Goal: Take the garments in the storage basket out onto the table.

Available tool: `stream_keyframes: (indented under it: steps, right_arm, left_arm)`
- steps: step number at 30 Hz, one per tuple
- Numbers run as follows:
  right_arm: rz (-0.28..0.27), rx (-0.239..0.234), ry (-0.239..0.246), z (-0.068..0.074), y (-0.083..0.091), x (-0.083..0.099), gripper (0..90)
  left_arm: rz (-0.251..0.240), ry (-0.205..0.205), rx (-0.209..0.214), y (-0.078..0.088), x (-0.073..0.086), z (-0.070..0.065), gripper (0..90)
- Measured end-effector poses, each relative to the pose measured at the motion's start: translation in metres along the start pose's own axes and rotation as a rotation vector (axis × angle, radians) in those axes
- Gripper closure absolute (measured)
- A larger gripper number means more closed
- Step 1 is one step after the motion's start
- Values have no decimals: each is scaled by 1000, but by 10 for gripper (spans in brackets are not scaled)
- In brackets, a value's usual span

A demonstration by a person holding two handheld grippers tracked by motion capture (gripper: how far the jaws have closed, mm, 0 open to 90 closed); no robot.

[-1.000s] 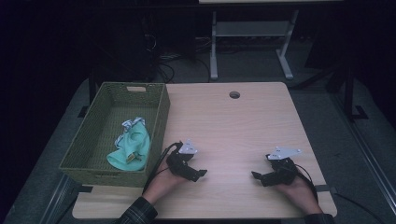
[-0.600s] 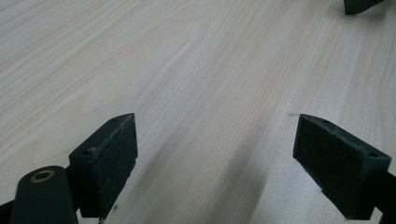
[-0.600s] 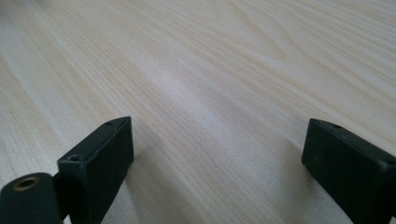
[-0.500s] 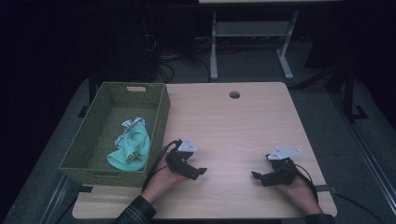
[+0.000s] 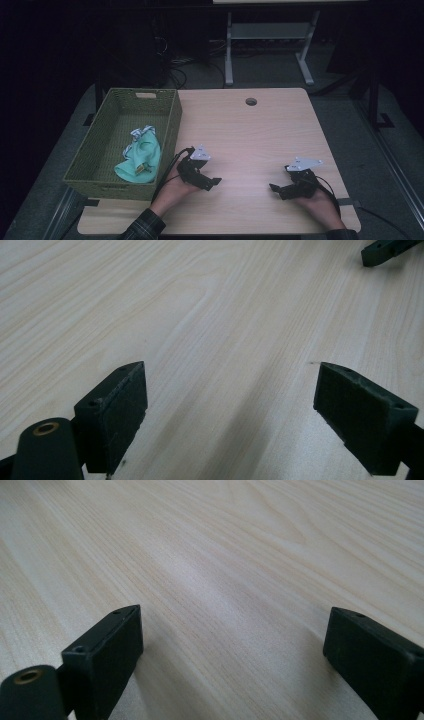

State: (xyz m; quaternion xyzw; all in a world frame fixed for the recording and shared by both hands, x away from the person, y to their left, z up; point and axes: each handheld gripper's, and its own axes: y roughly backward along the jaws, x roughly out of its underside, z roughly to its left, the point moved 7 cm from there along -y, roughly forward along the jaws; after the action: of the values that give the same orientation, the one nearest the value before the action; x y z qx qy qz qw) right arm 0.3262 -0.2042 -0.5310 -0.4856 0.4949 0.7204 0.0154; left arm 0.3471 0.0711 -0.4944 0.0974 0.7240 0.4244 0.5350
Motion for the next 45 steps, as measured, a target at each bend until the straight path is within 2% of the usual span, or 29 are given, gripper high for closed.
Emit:
stream_keyframes:
  steps: [19, 25, 27, 28, 35, 36, 37, 42, 45]
  right_arm:
    - [-2, 1, -1, 0, 0, 0, 88]
    - [-2, 1, -1, 0, 0, 0, 88]
    - [-2, 1, -1, 0, 0, 0, 88]
    - [-5, -1, -2, 0, 0, 0, 88]
    - [-4, -1, -2, 0, 0, 0, 88]
    - [-2, 1, 0, 0, 0, 0, 88]
    - [-2, 0, -1, 0, 0, 0, 88]
    - [-4, -1, -2, 0, 0, 0, 88]
    - [-5, -1, -1, 0, 0, 0, 88]
  left_arm:
    - [4, -2, -10, 6, -4, 1, 135]
    - [6, 10, 7, 7, -5, -1, 135]
    - [1, 11, 15, 8, -6, -2, 136]
    - [-8, 24, 13, 9, -7, -3, 136]
    - [-26, 18, 25, 16, -12, -2, 136]
    - [-30, 27, 26, 17, -13, -3, 136]
    - [-24, 11, 25, 18, -14, -2, 136]
    - [-23, 11, 25, 20, -16, -5, 136]
    - [-18, -4, 21, 22, -18, -5, 136]
